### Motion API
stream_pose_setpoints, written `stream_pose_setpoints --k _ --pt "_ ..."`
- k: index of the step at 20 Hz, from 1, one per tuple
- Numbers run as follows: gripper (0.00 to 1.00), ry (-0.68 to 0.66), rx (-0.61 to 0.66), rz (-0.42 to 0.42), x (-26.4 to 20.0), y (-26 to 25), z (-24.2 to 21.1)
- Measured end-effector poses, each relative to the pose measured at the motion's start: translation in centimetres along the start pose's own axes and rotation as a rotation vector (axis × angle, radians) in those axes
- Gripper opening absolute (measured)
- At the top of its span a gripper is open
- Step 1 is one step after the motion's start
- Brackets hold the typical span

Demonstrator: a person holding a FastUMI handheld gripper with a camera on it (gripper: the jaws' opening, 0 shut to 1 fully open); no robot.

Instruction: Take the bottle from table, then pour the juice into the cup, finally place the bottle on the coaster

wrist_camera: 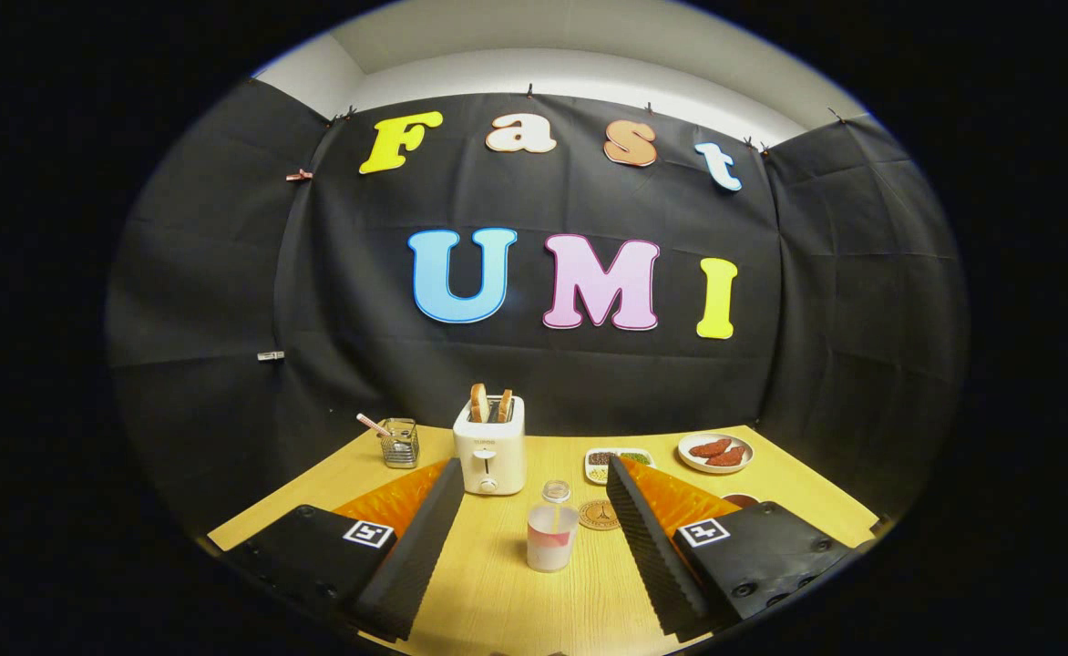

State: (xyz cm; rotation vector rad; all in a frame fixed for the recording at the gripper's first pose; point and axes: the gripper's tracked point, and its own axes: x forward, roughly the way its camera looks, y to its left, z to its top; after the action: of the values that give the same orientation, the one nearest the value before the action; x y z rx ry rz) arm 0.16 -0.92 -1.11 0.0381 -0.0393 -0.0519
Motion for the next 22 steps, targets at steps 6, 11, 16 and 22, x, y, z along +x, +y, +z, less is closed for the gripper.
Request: stream_pose_setpoints --k 6,11,16,22 --pt "0.97 0.049 -0.057 -0.027 0.7 0.3 -2.2" --pt "0.97 0.085 -0.03 -0.032 1.9 1.2 -4.4" --pt "0.97 0.119 -0.018 -0.052 3.6 0.8 -6.9" --pt "0.97 0.162 -0.02 -0.089 5.7 -0.4 -9.8"
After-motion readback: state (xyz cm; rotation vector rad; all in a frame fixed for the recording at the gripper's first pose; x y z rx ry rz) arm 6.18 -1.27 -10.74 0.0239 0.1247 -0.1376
